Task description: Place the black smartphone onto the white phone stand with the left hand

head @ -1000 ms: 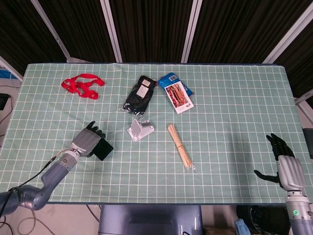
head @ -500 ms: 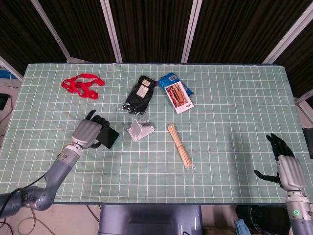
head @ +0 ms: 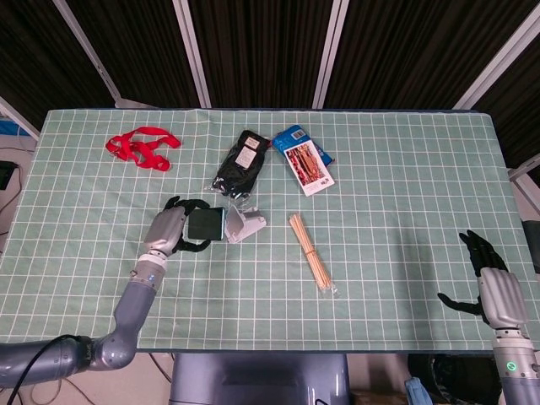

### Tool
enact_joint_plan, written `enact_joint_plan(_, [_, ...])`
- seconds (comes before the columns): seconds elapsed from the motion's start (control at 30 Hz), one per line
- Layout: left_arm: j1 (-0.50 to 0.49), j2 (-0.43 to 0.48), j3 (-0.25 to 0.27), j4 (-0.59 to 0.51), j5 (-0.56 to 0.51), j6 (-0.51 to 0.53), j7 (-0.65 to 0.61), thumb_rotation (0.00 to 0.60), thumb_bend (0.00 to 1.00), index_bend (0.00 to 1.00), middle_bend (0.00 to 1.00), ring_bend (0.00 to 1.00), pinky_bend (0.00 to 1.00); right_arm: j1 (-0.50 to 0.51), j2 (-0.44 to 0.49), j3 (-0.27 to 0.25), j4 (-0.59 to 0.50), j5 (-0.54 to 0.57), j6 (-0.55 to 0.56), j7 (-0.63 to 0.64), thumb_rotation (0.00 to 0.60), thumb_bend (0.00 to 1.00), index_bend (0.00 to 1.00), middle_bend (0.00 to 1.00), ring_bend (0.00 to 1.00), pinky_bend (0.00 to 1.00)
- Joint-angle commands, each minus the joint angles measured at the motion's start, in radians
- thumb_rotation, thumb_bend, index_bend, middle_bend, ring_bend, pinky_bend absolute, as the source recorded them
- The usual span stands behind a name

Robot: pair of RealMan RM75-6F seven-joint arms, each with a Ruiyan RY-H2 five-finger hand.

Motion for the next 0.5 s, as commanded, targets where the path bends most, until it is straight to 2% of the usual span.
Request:
enact_joint_plan(0.03, [-0.008,-0.081,-0.068,-0.005,-0.072,0.058,-0.049,0.6,0.48,0.61,0.69,0.16,0.0,0.0,0.001,0.0,0.0,0.001,-0.001,0.002,0.6,0.11,0.0,0.0,0.0,0.15])
enact_joint_plan(0.23, [-0.018,-0.135,-0.123,0.003,-0.139,0.083,-0.074,0.6,0.48,0.61,0.69,0.16,0.0,0.0,0.003,0.001,-0.003,0.005,-0.005,0.007,0.6,0.11,0.0,0.0,0.0,0.15])
enact_joint_plan(0.5, [-0.011,-0.163,-0.197,-0.009,-0.222,0.084,-0.136,0.6,0.47,0.61,0.69,0.16,0.0,0.001,0.005,0.0,-0.008,0.01,-0.01,0.009,0.6,0.11,0.0,0.0,0.0,0.15])
